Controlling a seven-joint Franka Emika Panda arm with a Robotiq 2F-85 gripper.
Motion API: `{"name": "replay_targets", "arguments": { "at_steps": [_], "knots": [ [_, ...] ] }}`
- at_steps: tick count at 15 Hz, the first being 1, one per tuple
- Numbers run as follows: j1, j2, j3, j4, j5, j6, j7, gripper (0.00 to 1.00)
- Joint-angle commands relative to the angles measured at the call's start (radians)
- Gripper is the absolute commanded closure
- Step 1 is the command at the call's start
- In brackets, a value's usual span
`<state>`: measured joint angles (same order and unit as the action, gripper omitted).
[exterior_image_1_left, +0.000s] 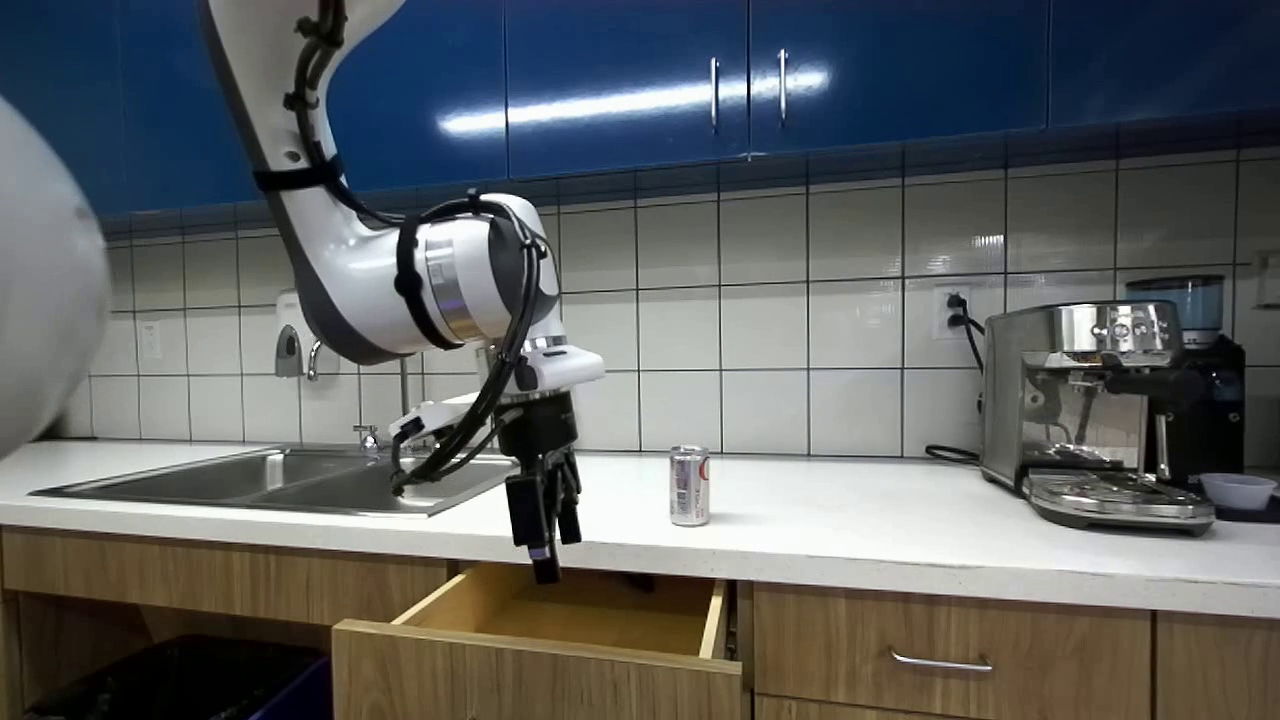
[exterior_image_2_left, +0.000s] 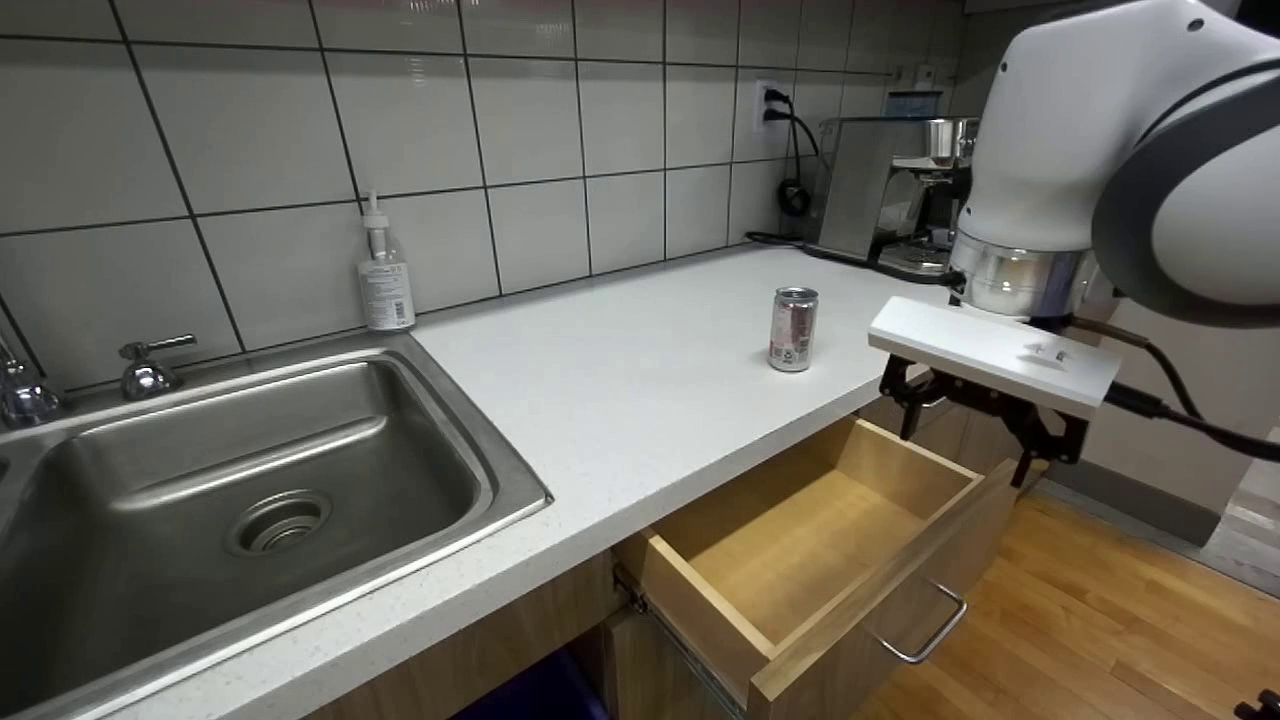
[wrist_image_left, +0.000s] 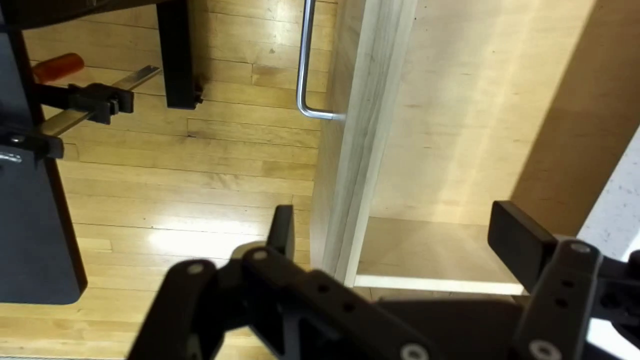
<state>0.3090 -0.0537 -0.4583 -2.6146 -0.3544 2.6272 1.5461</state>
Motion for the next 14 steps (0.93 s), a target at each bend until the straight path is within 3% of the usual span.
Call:
{"name": "replay_targets", "arguments": {
  "at_steps": [1,5,13,14],
  "knots": [
    [-0.197,-0.064,0.192,0.027,0.016,-0.081,-0.022,0.00],
    [-0.300,-0.077,0.290,0.051,0.053,-0.102,-0.059,0.00],
    [-0.360,-0.059,0.322,0.146,0.208,-0.204,-0.382,0.00],
    [-0.370,-0.058,0.336,0.111,0.177,-0.150,-0.309,0.00]
  ]
}}
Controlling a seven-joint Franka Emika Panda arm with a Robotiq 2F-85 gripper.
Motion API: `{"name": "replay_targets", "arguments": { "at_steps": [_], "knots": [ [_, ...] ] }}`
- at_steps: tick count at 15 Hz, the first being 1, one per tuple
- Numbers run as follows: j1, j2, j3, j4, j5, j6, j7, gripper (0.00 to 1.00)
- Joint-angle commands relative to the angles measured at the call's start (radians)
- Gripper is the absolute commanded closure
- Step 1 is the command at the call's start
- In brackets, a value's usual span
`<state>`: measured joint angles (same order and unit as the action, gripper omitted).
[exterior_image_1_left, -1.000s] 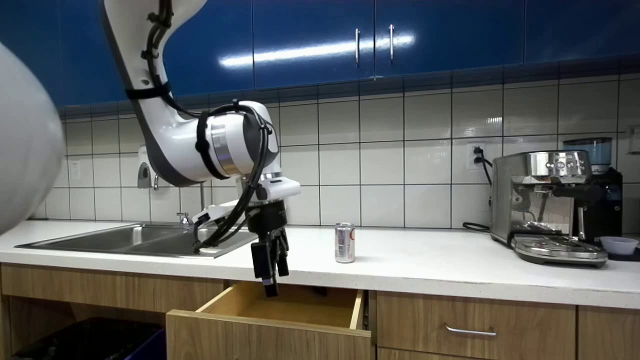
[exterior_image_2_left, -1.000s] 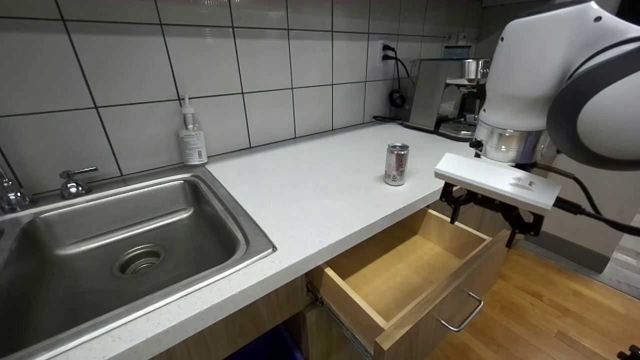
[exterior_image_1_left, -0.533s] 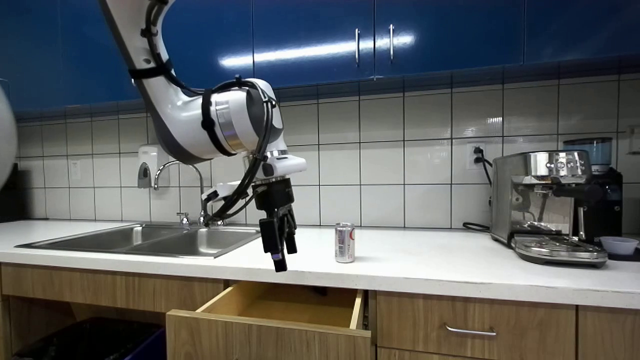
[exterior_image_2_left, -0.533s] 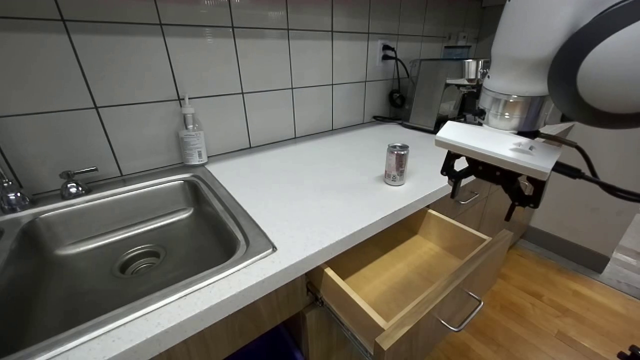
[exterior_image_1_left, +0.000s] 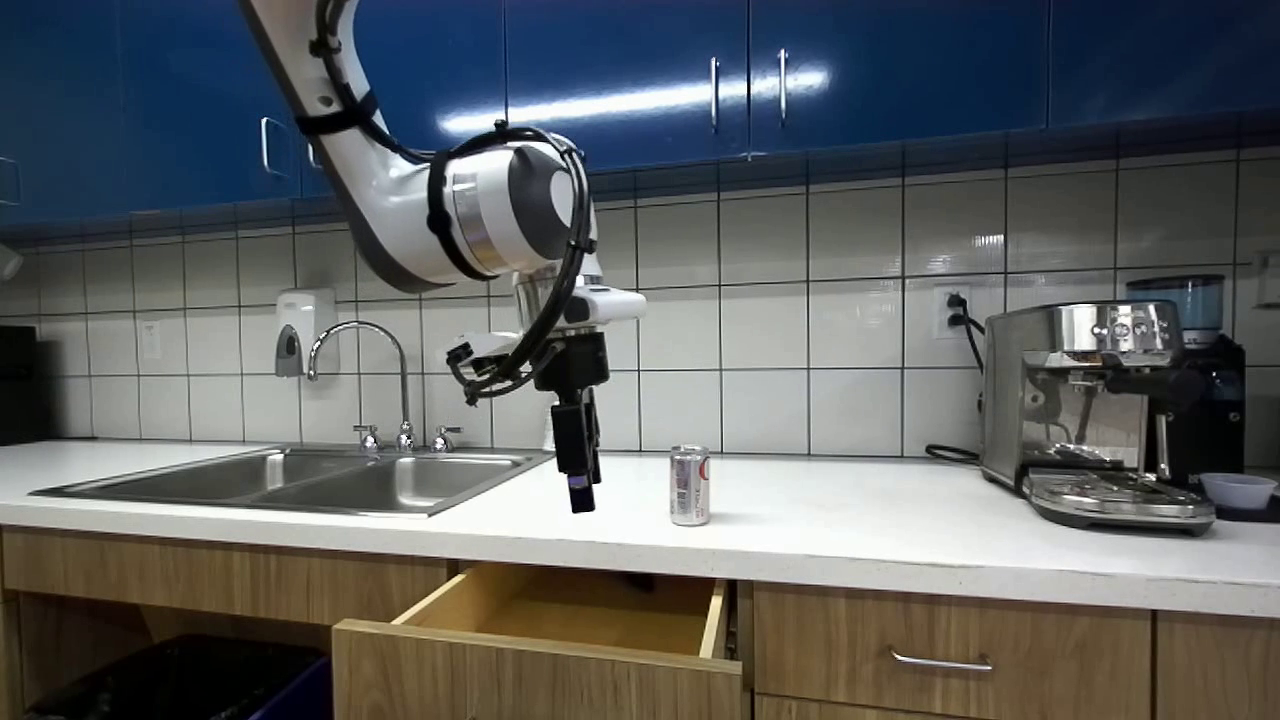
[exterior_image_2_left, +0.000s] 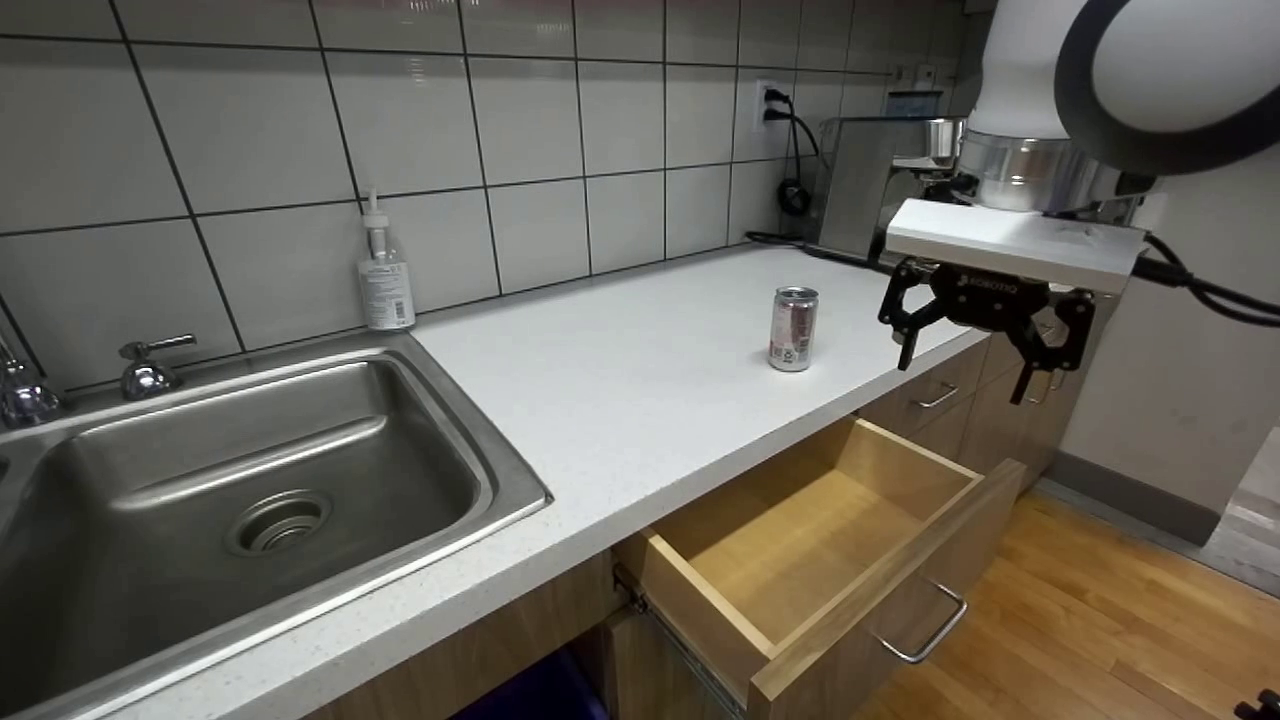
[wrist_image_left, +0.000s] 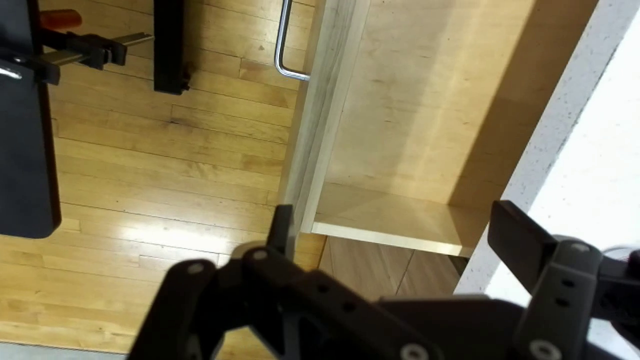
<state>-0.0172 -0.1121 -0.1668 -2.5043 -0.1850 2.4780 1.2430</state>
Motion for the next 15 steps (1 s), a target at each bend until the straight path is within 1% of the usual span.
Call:
{"name": "replay_targets", "arguments": {
  "at_steps": [1,12,15],
  "knots": [
    [-0.046,0.001,0.043,0.009,0.018,-0.012,-0.031,0.00],
    [-0.049,0.002,0.045,0.016,0.020,-0.020,-0.050,0.00],
    [-0.064,0.005,0.043,0.039,0.011,-0.016,-0.065,0.00]
  ]
}}
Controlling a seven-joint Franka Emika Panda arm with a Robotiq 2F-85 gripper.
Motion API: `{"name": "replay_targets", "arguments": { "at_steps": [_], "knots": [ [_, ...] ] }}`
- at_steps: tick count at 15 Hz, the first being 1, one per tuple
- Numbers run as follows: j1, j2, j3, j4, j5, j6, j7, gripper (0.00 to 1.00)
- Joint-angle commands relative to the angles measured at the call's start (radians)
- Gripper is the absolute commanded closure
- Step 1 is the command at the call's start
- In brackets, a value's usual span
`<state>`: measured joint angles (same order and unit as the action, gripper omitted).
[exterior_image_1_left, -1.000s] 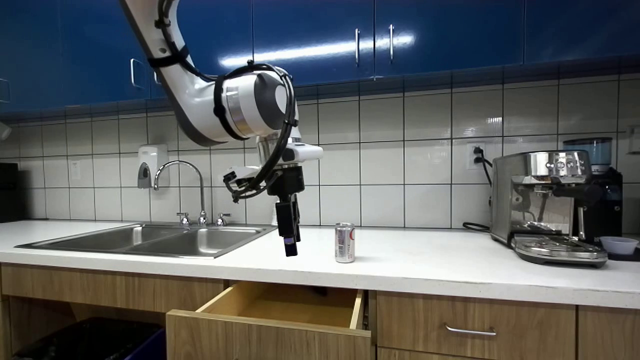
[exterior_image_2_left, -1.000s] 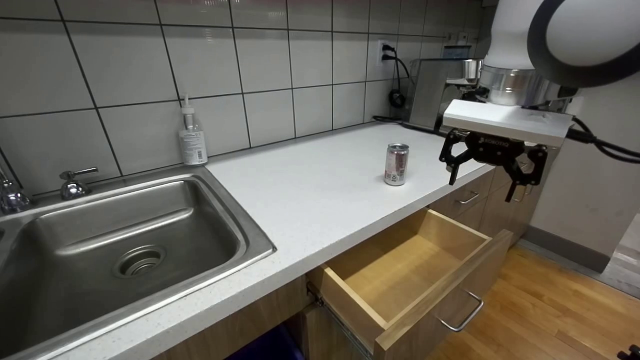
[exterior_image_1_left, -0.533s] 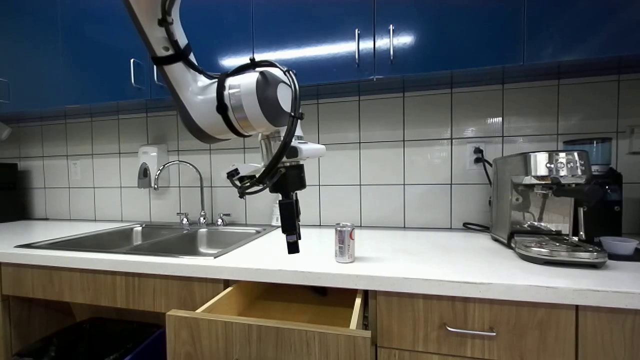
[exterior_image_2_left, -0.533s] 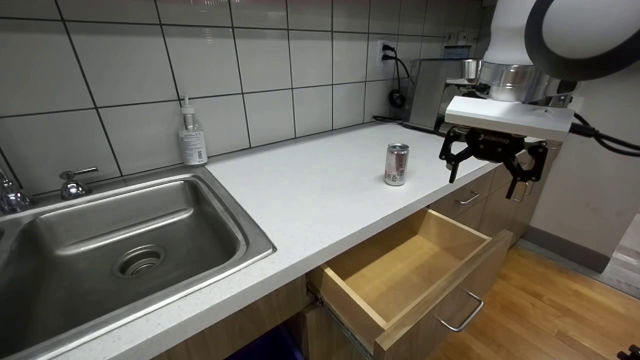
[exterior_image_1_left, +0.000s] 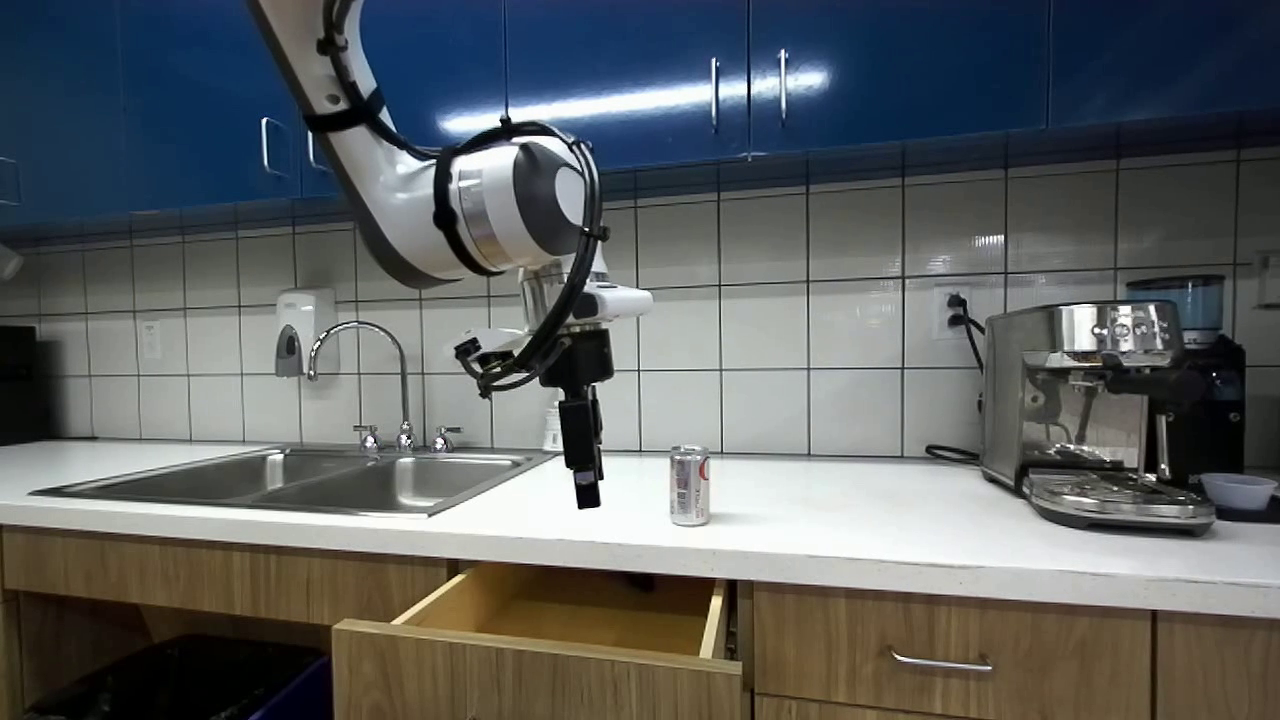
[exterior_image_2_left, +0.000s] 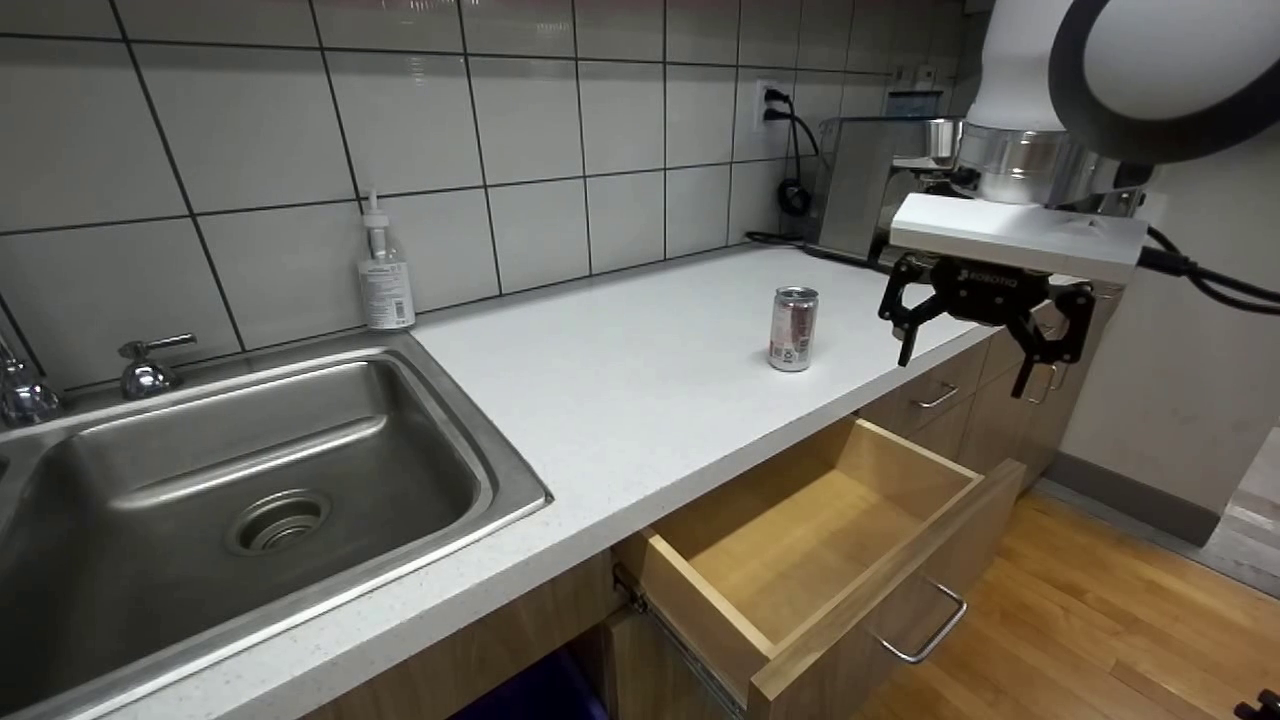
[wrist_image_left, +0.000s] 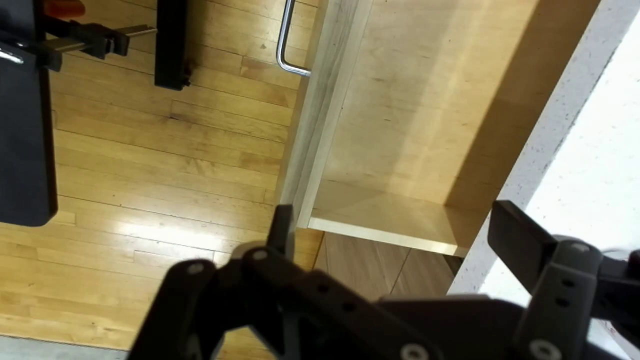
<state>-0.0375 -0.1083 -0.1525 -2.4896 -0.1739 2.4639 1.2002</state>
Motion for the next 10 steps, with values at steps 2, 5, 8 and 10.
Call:
{"name": "replay_targets", "arguments": {
  "at_steps": [2,5,8,10],
  "knots": [
    [-0.054,0.005,0.022,0.048,0.007,-0.004,-0.045,0.00],
    [-0.072,0.016,0.016,0.093,0.015,-0.004,-0.074,0.00],
    [-0.087,0.036,0.012,0.142,0.024,0.000,-0.094,0.00],
    [-0.094,0.051,0.008,0.178,0.032,0.001,-0.106,0.00]
  ]
}}
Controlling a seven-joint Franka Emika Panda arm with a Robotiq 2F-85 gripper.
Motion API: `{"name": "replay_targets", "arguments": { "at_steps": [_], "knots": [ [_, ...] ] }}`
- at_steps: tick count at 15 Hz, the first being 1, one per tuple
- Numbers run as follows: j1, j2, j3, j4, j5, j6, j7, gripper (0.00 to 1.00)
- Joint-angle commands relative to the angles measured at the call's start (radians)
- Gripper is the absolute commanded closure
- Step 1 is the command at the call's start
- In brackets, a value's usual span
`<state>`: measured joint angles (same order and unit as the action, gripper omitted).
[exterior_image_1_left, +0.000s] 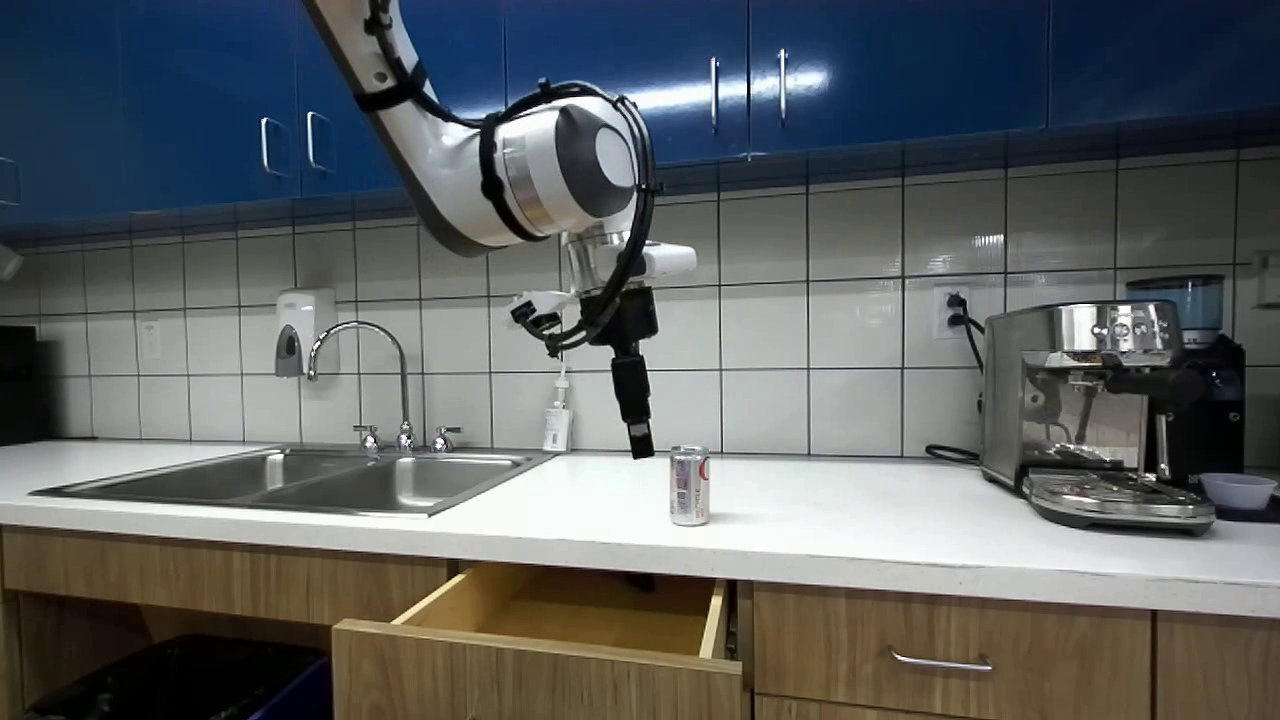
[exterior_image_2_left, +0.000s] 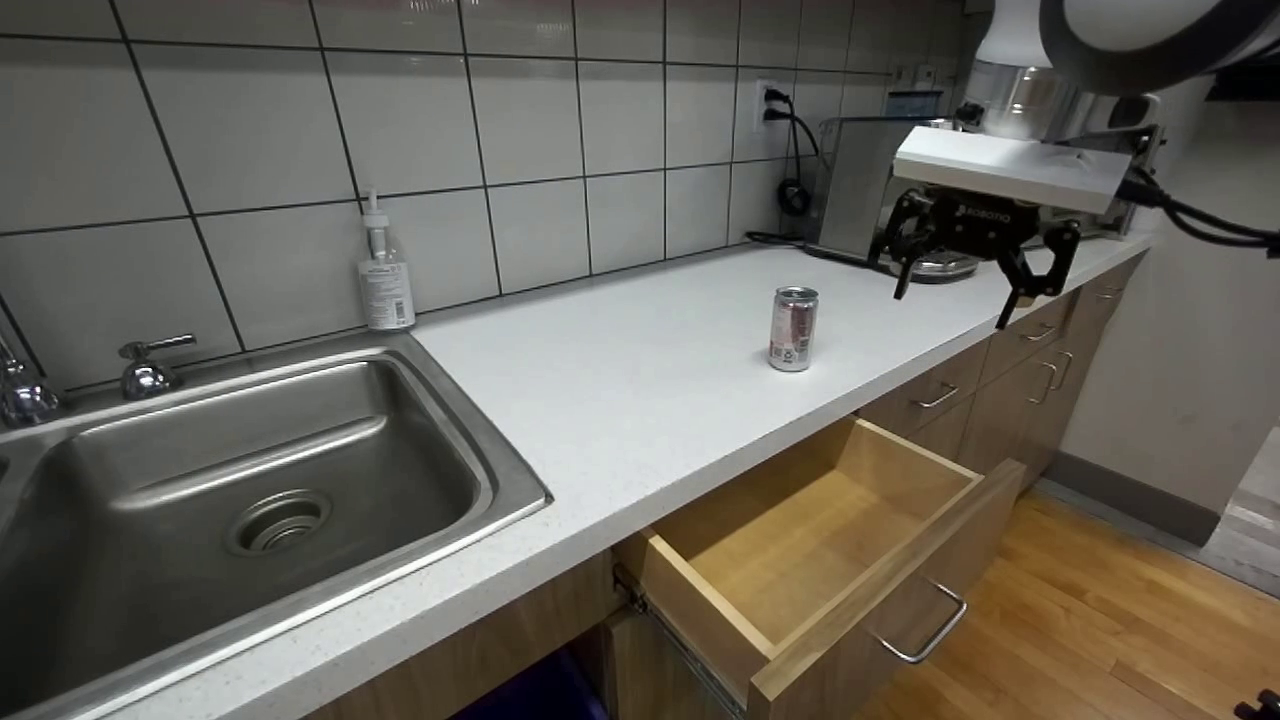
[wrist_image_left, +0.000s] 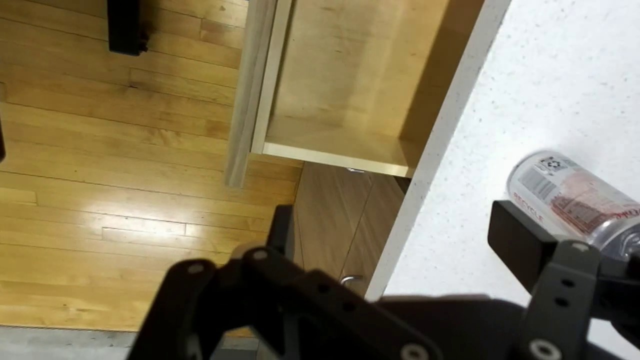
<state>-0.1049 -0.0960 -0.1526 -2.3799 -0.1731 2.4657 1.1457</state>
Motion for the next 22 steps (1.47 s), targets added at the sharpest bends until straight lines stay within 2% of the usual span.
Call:
{"name": "replay_targets", "arguments": {
  "at_steps": [1,5,15,22],
  "knots": [
    [-0.031,0.049,0.006,0.089,0.032,-0.002,-0.057,0.00],
    [-0.037,0.090,-0.005,0.166,0.063,-0.018,-0.126,0.00],
    [-0.050,0.204,-0.035,0.366,0.181,-0.135,-0.434,0.00],
    [-0.054,0.294,-0.057,0.504,0.194,-0.187,-0.479,0.00]
  ]
}}
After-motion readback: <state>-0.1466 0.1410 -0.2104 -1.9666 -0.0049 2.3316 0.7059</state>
